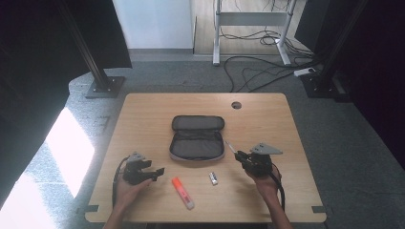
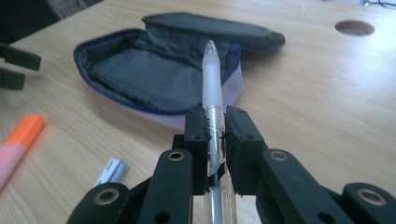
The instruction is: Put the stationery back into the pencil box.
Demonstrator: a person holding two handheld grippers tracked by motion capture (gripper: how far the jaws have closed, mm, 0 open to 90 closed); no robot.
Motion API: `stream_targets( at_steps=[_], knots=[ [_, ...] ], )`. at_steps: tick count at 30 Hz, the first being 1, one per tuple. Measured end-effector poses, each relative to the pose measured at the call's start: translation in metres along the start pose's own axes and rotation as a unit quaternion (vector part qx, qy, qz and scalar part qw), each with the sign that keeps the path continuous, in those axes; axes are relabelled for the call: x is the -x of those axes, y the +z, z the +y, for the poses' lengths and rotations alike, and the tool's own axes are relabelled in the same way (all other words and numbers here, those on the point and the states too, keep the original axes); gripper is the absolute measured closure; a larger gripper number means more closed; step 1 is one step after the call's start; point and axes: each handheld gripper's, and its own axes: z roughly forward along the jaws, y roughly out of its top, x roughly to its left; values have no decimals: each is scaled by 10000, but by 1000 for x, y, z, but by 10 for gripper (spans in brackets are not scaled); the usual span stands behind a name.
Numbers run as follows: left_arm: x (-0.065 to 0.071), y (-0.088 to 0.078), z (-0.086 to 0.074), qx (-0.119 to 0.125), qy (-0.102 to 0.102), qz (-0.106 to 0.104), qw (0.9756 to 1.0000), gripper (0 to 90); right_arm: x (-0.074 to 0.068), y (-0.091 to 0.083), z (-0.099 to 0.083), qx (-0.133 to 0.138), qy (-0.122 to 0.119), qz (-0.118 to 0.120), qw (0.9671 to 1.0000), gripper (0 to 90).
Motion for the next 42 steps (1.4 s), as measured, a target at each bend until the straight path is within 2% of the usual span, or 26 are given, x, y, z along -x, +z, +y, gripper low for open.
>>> stream_targets(
  at_steps=[10, 18, 23, 29, 42],
  knots=[
    [0, 0, 0, 4, -4, -36, 10000, 263, -1, 8, 17, 73, -33, 78, 9999, 789],
    [2, 0, 2, 23, 21, -70, 10000, 264, -9, 16, 33, 78, -151, 122, 9998, 789],
    [2, -1, 2, 40, 19, -110, 9999, 264, -11, 21, 38, 56, -228, 117, 9997, 789],
    [3, -2, 2, 48, 10, -149, 9999, 264, -10, 30, 43, 48, -161, 149, 9997, 789],
    [4, 0, 2, 13, 28, -152, 9999, 264, -13, 42, 56, 38, -269, 186, 9995, 789]
  ],
)
